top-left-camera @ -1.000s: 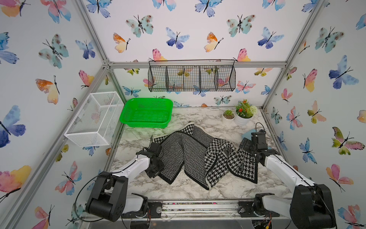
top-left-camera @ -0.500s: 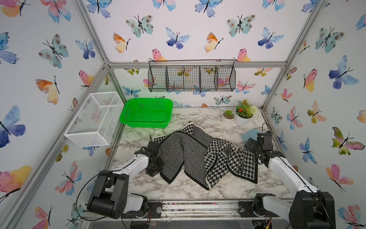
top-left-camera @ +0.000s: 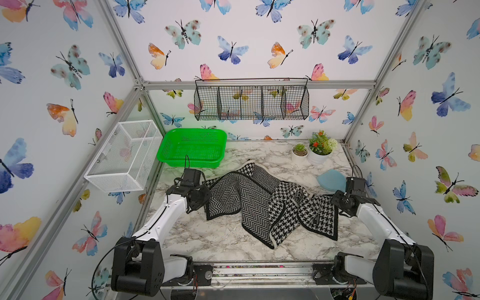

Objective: Roll up the scarf and place it into the basket
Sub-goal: Flatten out the scarf at the center of the board.

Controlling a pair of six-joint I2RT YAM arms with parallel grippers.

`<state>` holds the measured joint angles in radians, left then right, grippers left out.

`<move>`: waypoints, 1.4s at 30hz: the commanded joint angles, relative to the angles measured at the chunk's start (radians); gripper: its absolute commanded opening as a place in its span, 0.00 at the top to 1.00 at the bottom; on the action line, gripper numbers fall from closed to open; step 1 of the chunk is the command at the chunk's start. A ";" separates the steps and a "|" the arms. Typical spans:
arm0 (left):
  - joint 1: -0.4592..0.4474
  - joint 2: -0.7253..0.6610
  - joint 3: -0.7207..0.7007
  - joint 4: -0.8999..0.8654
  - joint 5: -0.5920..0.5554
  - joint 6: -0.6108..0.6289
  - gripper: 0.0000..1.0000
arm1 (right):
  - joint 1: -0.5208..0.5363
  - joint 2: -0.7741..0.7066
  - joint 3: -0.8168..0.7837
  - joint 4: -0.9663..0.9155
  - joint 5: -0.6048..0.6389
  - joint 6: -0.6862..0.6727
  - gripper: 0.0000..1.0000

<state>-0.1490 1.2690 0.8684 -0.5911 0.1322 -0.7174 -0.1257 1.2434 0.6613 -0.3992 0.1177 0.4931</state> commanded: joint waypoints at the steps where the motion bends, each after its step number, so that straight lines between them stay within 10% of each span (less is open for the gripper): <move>1: 0.039 0.004 0.024 -0.047 0.046 0.062 1.00 | -0.006 0.058 0.009 -0.055 -0.056 0.008 0.41; 19: 0.180 0.047 0.032 -0.029 0.169 0.162 1.00 | -0.006 0.293 0.050 -0.130 -0.037 0.050 0.59; 26: 0.193 0.059 0.031 -0.032 0.169 0.181 1.00 | -0.006 0.306 0.049 -0.109 -0.065 0.037 0.98; 42: 0.282 0.039 0.045 -0.028 0.174 0.202 1.00 | -0.044 -0.025 0.418 -0.158 -0.250 0.040 0.98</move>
<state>0.1017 1.3251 0.8928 -0.6113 0.2859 -0.5339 -0.1528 1.2522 0.9642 -0.5133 -0.0708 0.5224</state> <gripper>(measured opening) 0.048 0.051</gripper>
